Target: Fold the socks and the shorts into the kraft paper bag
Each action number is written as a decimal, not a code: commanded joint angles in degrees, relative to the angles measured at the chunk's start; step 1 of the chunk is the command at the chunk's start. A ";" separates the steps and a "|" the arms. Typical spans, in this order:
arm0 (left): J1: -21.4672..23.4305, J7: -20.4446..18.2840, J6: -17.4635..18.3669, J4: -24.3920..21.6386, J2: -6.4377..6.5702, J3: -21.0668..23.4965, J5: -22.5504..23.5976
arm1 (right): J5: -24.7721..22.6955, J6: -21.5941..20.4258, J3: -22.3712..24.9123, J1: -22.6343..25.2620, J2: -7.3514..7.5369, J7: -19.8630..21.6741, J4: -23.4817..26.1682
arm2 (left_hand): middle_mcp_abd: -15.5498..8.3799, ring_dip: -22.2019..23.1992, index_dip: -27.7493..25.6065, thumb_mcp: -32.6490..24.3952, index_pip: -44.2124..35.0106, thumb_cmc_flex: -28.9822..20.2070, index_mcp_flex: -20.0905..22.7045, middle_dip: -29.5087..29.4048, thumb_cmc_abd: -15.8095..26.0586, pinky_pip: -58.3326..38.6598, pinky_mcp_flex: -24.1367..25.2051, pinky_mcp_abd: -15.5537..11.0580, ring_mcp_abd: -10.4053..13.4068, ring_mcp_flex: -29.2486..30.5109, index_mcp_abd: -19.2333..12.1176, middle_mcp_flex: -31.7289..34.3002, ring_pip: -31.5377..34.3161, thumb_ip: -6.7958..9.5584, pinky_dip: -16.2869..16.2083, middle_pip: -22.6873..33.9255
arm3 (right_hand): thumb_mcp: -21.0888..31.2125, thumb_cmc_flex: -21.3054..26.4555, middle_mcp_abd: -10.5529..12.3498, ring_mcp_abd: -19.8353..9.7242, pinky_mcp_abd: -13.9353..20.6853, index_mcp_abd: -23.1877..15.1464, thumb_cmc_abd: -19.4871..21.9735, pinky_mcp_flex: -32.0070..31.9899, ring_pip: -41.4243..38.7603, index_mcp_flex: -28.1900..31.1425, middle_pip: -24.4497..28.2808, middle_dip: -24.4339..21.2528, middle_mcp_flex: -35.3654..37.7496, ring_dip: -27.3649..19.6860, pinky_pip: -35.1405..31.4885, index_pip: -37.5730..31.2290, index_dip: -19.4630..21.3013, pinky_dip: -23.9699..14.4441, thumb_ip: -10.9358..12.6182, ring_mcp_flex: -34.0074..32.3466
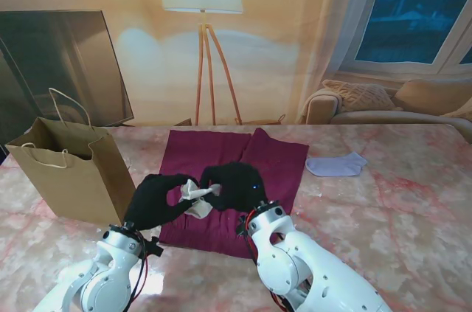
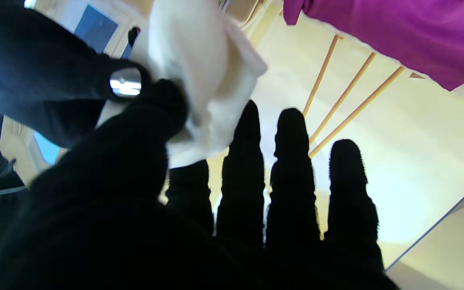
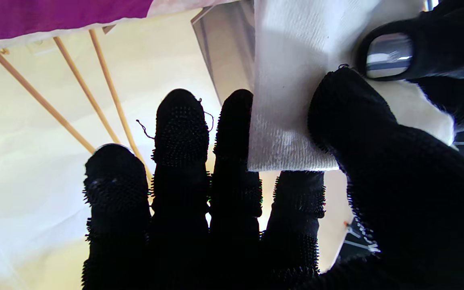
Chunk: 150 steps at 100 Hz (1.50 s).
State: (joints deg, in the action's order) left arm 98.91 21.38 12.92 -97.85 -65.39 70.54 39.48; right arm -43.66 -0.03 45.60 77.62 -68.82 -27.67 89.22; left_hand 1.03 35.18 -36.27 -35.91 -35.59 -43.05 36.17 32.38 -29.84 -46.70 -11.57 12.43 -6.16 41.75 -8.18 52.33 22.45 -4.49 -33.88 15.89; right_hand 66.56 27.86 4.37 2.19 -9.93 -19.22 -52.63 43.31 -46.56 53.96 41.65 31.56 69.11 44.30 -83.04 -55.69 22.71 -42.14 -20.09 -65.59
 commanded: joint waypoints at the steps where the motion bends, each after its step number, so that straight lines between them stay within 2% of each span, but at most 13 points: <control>1: -0.47 0.56 0.52 0.31 -0.98 -0.29 -0.48 | -0.08 -0.23 -0.23 0.38 -0.47 -0.01 0.14 | -2.61 2.30 -1.01 1.57 -6.70 -4.89 2.27 7.68 -0.68 -2.94 -0.62 0.70 0.32 3.19 -3.86 6.00 3.18 -2.35 -1.83 0.51 | 0.14 0.31 0.10 -0.10 -0.42 -0.83 2.38 -0.56 -2.14 0.41 1.44 0.64 -0.29 1.41 -2.84 -2.26 1.54 -1.03 -0.12 0.73; 6: -0.77 1.91 0.78 0.75 -1.29 -0.57 -0.76 | -0.14 -0.22 -0.23 0.36 -0.45 -0.01 0.13 | -2.67 3.47 0.85 -0.07 -11.50 -6.15 4.91 11.23 -0.09 -5.10 -1.56 1.04 0.06 6.00 -4.94 12.14 5.69 -2.82 -2.30 -1.53 | 0.11 0.24 0.22 -0.15 -0.42 -0.95 2.43 -0.57 -2.12 0.31 1.48 0.71 -0.38 1.42 -2.82 -2.22 1.64 -1.09 -0.12 0.83; 14: -0.96 3.07 0.95 0.99 -1.61 -0.72 -1.23 | -0.13 -0.19 -0.12 0.41 -0.44 0.00 0.15 | -2.15 4.38 2.35 -0.62 -13.12 -7.07 6.77 11.91 0.05 -7.08 -2.08 1.05 -0.13 8.05 -4.90 16.28 7.90 -3.00 -2.94 -0.76 | 0.07 0.18 0.30 -0.19 -0.38 -1.11 2.51 -0.72 -2.04 0.15 1.44 0.72 -0.56 1.41 -2.71 -2.12 1.71 -1.13 -0.12 1.01; 31: -1.00 4.15 1.06 0.82 -1.97 -0.69 -1.95 | 0.68 -0.83 0.26 0.89 -0.66 -0.64 -0.06 | -0.91 4.70 2.13 -2.41 -13.88 -7.43 8.18 12.75 0.12 -7.97 -2.56 0.28 -0.05 9.46 -5.65 18.40 9.23 -2.09 -2.79 1.49 | -1.15 -1.19 0.93 -0.01 -1.09 -1.37 2.68 -3.96 1.25 -1.52 -0.01 -0.27 -3.10 -0.05 1.58 -0.99 1.07 -0.18 -0.57 3.64; 41: -0.83 4.00 0.84 0.16 -2.09 -0.40 -2.77 | 0.40 -1.10 0.74 1.35 -0.50 -0.80 0.06 | -0.56 4.67 0.00 -4.03 -12.95 -7.12 8.98 13.42 -0.14 -8.52 -2.35 0.24 -0.42 9.52 -5.19 18.52 9.69 -1.71 -2.57 3.11 | -2.94 -3.85 0.68 -0.16 -1.25 1.65 3.36 -7.63 5.77 -5.73 -2.28 -2.21 -8.27 -1.74 6.87 3.17 -1.62 1.41 -0.82 7.49; 47: -0.59 3.68 0.36 -0.57 -2.07 0.05 -2.96 | -0.14 -1.14 1.21 1.65 -0.34 -1.06 0.15 | -0.35 4.52 -1.83 -4.96 -11.70 -6.87 9.54 13.65 -0.47 -8.99 -2.60 0.79 -0.57 9.68 -5.03 18.71 9.85 -1.62 -2.53 3.38 | -2.26 -6.44 0.58 -0.33 -1.15 4.29 4.59 -8.93 7.82 -6.13 -3.39 -3.92 -11.01 -2.17 8.95 11.06 1.18 1.62 1.94 9.10; 51: -0.38 3.40 0.06 -1.17 -2.07 0.41 -3.24 | -0.50 -1.16 1.65 1.91 -0.18 -1.05 0.33 | -0.29 4.50 -2.44 -5.26 -11.42 -6.89 9.73 13.77 -0.62 -9.37 -3.01 1.46 -0.71 9.83 -4.78 18.79 9.97 -1.55 -2.60 3.50 | -1.75 -8.74 0.51 -0.50 -1.05 5.98 5.97 -9.72 9.13 -6.60 -4.52 -4.95 -12.81 -2.62 10.16 16.58 4.98 1.77 8.10 10.08; 53: -0.27 3.28 -0.09 -1.47 -2.08 0.58 -3.41 | -0.66 -1.17 1.91 2.06 -0.08 -0.96 0.47 | -0.17 4.50 -2.57 -5.31 -11.42 -6.93 9.79 13.82 -0.68 -9.55 -3.17 1.66 -0.80 9.89 -4.73 18.86 10.03 -1.52 -2.66 3.55 | -1.98 -9.39 0.41 -0.63 -0.95 6.53 6.29 -10.02 10.00 -7.34 -5.25 -5.43 -13.67 -3.02 10.69 18.07 5.77 1.91 9.11 10.64; 68: 0.45 2.18 -1.77 -4.28 -1.91 2.51 -3.18 | -2.09 -1.38 4.19 3.51 0.76 0.03 1.63 | -0.40 4.46 -3.11 -5.20 -11.22 -6.97 9.76 13.89 -0.48 -10.12 -3.49 1.47 -0.59 10.10 -5.03 18.81 10.19 -1.57 -2.80 3.53 | -5.36 -12.02 0.44 -1.25 0.15 8.53 8.50 -14.73 18.69 -14.39 -9.93 -9.24 -21.09 -7.28 16.20 23.87 4.81 2.69 9.73 17.23; 78: 0.90 0.89 -2.87 -6.72 -1.80 4.22 -3.59 | -3.77 -1.41 5.79 4.30 1.38 0.24 2.02 | -0.27 4.38 -3.48 -5.12 -11.09 -7.16 9.81 13.91 -0.51 -10.34 -3.65 1.17 -0.74 10.05 -4.99 18.86 10.17 -1.60 -2.81 3.51 | -6.51 -12.41 0.34 -1.45 0.55 9.33 9.38 -16.83 22.26 -16.20 -11.51 -11.52 -23.19 -9.62 21.71 24.59 3.98 4.28 9.97 18.93; 108: 2.07 -8.39 -8.19 -16.76 -0.11 13.88 0.07 | -4.22 -1.96 9.79 6.11 2.26 2.26 1.60 | -1.20 3.63 -5.23 -2.99 -9.87 -7.68 9.34 14.08 0.74 -10.36 -5.04 -0.80 -0.07 9.94 -6.32 18.20 9.45 -1.69 -1.94 2.93 | -7.59 -12.77 0.29 -2.08 3.37 9.45 10.52 -19.62 29.50 -17.15 -14.70 -15.55 -23.77 -16.07 31.23 24.69 2.52 10.46 10.21 19.69; 116: 2.12 -10.97 -9.85 -18.97 0.28 16.93 1.15 | -4.02 -2.20 10.46 6.29 2.35 2.56 1.09 | -1.39 3.70 -5.71 -2.54 -9.74 -7.82 9.10 13.92 0.96 -10.76 -5.79 -2.76 0.08 10.44 -6.82 18.15 9.75 -1.76 -1.78 2.66 | -7.80 -12.84 0.17 -2.37 4.42 9.45 10.76 -19.62 30.37 -17.17 -15.55 -16.01 -23.43 -17.11 32.34 24.61 2.36 12.01 10.27 19.73; 150: 0.45 -21.82 -14.15 -23.24 2.04 28.77 6.40 | -4.51 -2.67 13.54 7.53 2.99 3.92 -0.06 | -3.12 3.11 -6.31 1.11 -9.20 -9.28 8.97 12.18 2.53 -10.33 -5.38 -3.11 0.58 9.97 -9.69 17.70 8.80 -2.72 -1.39 0.25 | -8.21 -12.97 0.13 -1.94 5.20 9.23 11.59 -20.47 30.95 -16.93 -16.66 -16.48 -23.24 -18.48 33.59 24.52 2.13 14.69 10.48 20.35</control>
State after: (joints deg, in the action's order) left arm 100.49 -0.39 -0.46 -120.29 -64.46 97.98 45.74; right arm -48.03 -2.65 58.88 84.45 -66.29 -23.87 89.49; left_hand 0.70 38.67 -40.05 -35.48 -43.28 -47.92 43.51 45.38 -30.39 -56.59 -17.42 9.52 -6.92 51.39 -12.24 69.43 31.33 -5.62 -35.33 17.53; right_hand 58.42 16.71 4.39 1.03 -6.34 -9.98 -41.92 23.78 -16.96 38.35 25.74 15.89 47.09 26.50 -49.99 -32.27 25.21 -28.90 -12.74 -47.08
